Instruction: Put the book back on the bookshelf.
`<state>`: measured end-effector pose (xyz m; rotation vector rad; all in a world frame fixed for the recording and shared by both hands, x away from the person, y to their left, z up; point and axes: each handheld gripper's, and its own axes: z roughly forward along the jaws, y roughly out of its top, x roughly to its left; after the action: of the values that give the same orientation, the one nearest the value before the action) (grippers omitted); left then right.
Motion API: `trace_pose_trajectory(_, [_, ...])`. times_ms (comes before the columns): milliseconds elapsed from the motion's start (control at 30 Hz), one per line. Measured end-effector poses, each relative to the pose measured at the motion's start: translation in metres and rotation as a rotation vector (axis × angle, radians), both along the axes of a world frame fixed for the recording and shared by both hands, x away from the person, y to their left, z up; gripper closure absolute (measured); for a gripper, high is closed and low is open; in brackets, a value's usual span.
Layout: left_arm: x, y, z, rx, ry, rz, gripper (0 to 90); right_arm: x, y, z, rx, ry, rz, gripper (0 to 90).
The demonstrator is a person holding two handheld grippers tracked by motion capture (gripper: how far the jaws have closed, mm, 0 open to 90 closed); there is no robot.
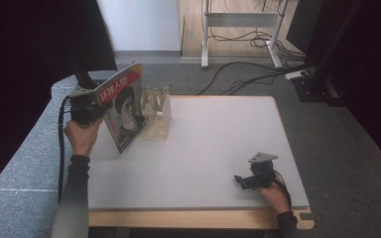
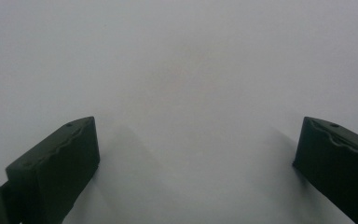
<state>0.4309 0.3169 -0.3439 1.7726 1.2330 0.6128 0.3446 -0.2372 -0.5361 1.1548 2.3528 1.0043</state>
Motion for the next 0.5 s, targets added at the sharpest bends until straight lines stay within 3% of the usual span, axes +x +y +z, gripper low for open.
trace_pose_trajectory(200, [-0.001, 0.009, -0.009, 0.057, 0.023, 0.036, 85.0, 0.0, 0.0, 0.0, -0.001, 0.001, -0.001, 0.0])
trace_pose_trajectory(367, [0.0, 0.014, -0.013, 0.044, 0.009, 0.047, 82.4, 0.0, 0.0, 0.0, -0.002, 0.002, -0.002, 0.0])
trace_pose_trajectory(500, [0.001, 0.014, -0.013, 0.055, 0.009, 0.053, 71.6, 0.0, 0.0, 0.0, -0.002, 0.002, -0.002, 0.0])
